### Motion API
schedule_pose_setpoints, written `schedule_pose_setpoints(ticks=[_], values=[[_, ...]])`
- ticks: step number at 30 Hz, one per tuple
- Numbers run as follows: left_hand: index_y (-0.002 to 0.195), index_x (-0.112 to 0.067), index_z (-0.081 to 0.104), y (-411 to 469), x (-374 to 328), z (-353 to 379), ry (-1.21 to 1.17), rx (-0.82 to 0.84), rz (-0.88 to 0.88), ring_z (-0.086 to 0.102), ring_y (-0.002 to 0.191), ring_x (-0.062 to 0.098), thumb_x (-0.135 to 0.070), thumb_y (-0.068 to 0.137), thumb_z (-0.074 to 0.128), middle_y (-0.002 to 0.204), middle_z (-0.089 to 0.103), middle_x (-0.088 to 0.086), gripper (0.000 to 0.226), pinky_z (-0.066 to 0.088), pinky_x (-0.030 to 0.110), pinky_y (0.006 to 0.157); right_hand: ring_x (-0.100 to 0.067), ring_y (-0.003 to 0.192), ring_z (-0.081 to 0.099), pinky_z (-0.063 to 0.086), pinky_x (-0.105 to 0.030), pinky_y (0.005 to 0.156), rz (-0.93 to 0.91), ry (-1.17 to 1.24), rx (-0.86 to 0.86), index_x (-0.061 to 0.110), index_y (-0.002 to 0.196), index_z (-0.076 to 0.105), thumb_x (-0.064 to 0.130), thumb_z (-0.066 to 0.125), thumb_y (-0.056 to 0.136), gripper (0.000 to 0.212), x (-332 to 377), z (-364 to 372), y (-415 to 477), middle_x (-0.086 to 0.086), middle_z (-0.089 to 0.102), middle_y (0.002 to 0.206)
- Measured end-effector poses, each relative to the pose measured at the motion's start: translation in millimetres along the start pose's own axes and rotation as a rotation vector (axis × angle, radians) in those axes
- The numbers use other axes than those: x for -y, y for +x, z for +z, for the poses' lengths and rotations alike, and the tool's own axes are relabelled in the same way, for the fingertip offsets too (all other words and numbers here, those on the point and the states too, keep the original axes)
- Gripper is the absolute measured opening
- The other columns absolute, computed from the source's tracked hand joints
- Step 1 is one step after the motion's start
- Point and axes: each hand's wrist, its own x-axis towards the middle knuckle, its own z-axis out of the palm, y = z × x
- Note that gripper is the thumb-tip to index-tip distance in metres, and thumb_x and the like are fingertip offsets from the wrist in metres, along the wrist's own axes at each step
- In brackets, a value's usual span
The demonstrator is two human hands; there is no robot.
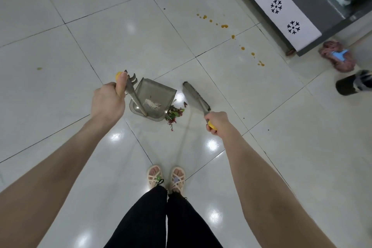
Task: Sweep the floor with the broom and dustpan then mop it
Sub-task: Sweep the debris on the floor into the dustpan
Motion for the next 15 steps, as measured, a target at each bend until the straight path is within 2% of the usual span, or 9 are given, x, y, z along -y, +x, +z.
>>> schedule_pose_setpoints(ticks=[5, 9, 12, 15], values=[[0.076, 0.005, 0.057, -17.5, 14.2, -1.4, 0.009, 0.0, -0.031, 0.053, 0.079, 0.038, -0.057, 0.098, 0.019, 0.076, 0.061, 0.024, 0.076, 0.041, 0.04, 0.074, -0.015, 0.037, 0.044, 0.021, -0.011, 0.036, 0.011, -0.021, 0.092, 0.007, 0.089, 0.047, -0.002, 0.052, 0.08, 0.014, -18.2, 19.2, -15.8, -0.007, 0.043, 0.068], [0.079, 0.003, 0.053, -23.6, 19.5, -3.7, 0.042, 0.015, 0.029, 0.049, 0.072, 0.035, -0.05, 0.1, 0.018, 0.079, 0.062, 0.024, 0.067, 0.037, 0.036, 0.067, -0.016, 0.04, 0.043, 0.019, -0.011, 0.035, 0.005, 0.08, 0.047, 0.007, 0.085, 0.046, -0.002, 0.053, 0.08, 0.013, -24.8, 7.2, -25.3, -0.009, 0.043, 0.07], [0.077, 0.008, 0.056, -31.0, 9.8, -1.9, 0.025, 0.028, 0.013, 0.05, 0.077, 0.035, -0.056, 0.098, 0.018, 0.075, 0.059, 0.022, 0.077, 0.035, 0.035, 0.069, -0.016, 0.044, 0.042, 0.018, -0.012, 0.034, 0.015, 0.176, 0.003, 0.008, 0.08, 0.047, -0.002, 0.052, 0.081, 0.011, -29.6, -13.5, -30.6, -0.009, 0.044, 0.068], [0.074, 0.007, 0.057, -39.3, -3.4, 5.2, 0.025, 0.034, 0.036, 0.051, 0.077, 0.035, -0.057, 0.098, 0.019, 0.07, 0.057, 0.02, 0.078, 0.035, 0.034, 0.069, -0.016, 0.043, 0.042, 0.018, -0.011, 0.034, 0.028, 0.228, -0.033, 0.008, 0.079, 0.049, 0.0, 0.053, 0.082, 0.01, -39.1, -34.4, -31.7, -0.008, 0.045, 0.067]])
